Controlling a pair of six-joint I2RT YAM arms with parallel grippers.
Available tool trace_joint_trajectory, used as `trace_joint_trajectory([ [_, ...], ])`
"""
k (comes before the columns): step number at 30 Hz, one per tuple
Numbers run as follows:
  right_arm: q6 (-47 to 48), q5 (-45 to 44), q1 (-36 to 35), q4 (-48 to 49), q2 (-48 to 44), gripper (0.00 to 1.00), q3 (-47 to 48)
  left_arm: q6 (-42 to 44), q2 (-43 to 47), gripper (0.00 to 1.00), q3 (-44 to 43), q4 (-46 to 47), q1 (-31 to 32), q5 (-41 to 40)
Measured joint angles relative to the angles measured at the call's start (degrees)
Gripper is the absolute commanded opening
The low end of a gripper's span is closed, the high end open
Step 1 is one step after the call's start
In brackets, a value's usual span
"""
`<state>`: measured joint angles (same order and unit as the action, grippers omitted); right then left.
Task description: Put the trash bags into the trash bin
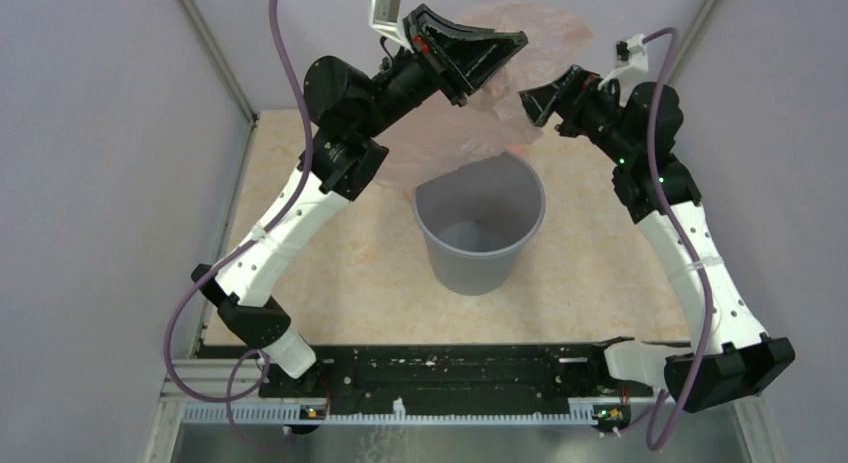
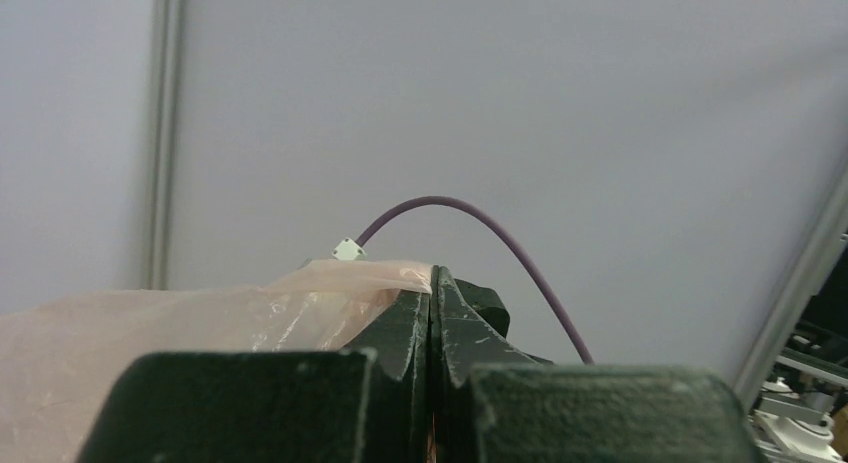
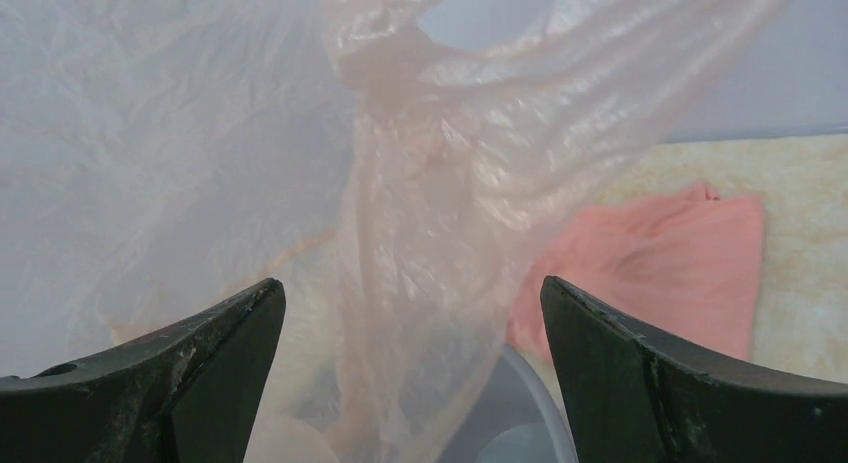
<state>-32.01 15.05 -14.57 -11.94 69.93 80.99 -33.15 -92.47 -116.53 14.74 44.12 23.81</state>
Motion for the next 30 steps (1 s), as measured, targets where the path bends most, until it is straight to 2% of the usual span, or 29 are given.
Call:
trace_joint_trajectory([
  [6,1.0,-1.8,0.0,-3.3,-4.8,0.98,2.1,-0.1,-0.5,0.0,-0.9,2.5,5.6,-0.9],
  [11,3.2,-3.3,0.0,-8.8,-8.0,0.95,7.7,-0.2,-2.8,0.0,-3.9,4.7,10.3,-2.0],
  [18,6.7,-3.3,0.0,-14.5,-11.9,0.9,12.8,-3.4,-3.9,0.0,-2.1,7.9,12.0,-3.0],
  [24,8.9,-0.1,0.0,-17.4,-11.5,0.76,15.2,-4.5,-3.7,0.0,0.1,8.3,12.6,-5.7],
  [30,9.9,4.5,0.0,-19.4,-9.0,0.66,14.4,-3.5,0.3,0.0,7.9,8.1,12.5,-9.8],
])
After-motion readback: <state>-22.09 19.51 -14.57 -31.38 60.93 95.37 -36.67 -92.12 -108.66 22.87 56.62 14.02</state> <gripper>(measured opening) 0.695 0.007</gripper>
